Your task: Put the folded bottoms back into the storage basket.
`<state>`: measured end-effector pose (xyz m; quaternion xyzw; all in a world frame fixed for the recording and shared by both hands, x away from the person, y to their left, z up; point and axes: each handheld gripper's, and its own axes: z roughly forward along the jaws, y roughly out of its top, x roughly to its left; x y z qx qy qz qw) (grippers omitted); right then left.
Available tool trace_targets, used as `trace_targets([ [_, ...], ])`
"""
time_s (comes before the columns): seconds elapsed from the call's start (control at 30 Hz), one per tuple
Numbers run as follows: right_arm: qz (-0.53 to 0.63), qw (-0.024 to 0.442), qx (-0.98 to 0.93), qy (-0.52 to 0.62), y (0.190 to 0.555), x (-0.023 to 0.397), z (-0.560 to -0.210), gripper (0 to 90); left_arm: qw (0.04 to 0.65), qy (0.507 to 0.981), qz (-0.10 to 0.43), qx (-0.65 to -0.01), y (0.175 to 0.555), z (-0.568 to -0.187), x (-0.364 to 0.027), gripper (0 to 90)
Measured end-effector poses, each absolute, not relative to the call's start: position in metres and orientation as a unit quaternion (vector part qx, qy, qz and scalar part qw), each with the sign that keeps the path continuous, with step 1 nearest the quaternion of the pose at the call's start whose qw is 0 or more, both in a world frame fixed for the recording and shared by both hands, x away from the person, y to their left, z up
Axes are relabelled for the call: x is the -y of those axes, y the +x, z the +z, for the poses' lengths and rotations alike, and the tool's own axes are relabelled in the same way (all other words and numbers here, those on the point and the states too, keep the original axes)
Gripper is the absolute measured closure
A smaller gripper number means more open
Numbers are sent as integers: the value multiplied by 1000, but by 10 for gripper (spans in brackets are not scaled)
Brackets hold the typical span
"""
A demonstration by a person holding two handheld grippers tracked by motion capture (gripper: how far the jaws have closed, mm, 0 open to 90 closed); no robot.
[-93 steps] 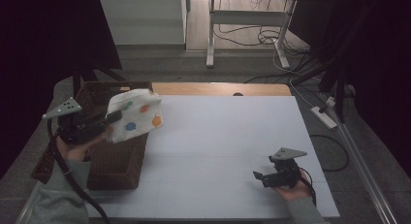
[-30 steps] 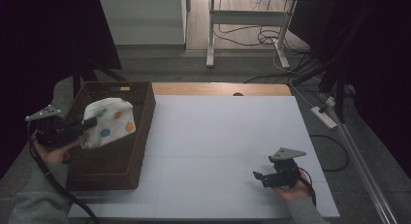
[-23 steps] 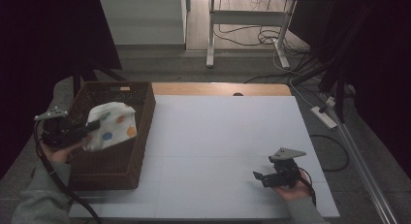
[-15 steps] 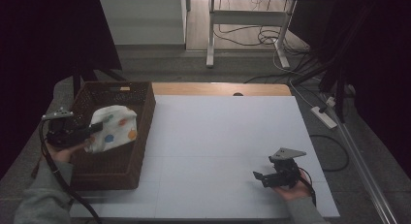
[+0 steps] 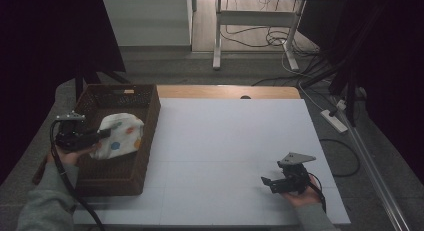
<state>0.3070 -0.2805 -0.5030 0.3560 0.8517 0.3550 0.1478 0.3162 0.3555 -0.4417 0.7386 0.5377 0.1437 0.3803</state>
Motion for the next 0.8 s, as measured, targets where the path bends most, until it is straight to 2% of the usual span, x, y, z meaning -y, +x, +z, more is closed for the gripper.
trace_targets([
  [0.27, 354, 147, -852, 356, 307, 280, -503, 125, 367, 743, 145, -541, 322, -445, -354, 674],
  [0.33, 354, 147, -852, 356, 307, 280, -503, 125, 355, 744, 156, -544, 324, -445, -354, 608],
  [0.4, 354, 148, -852, 356, 307, 280, -503, 125, 340, 740, 175, -553, 325, -444, -353, 473],
  [0.47, 354, 147, -852, 356, 307, 280, -503, 125, 344, 736, 185, -553, 323, -441, -353, 419],
  [0.8, 354, 147, -852, 356, 307, 280, -503, 125, 382, 734, 180, -533, 305, -430, -339, 389],
])
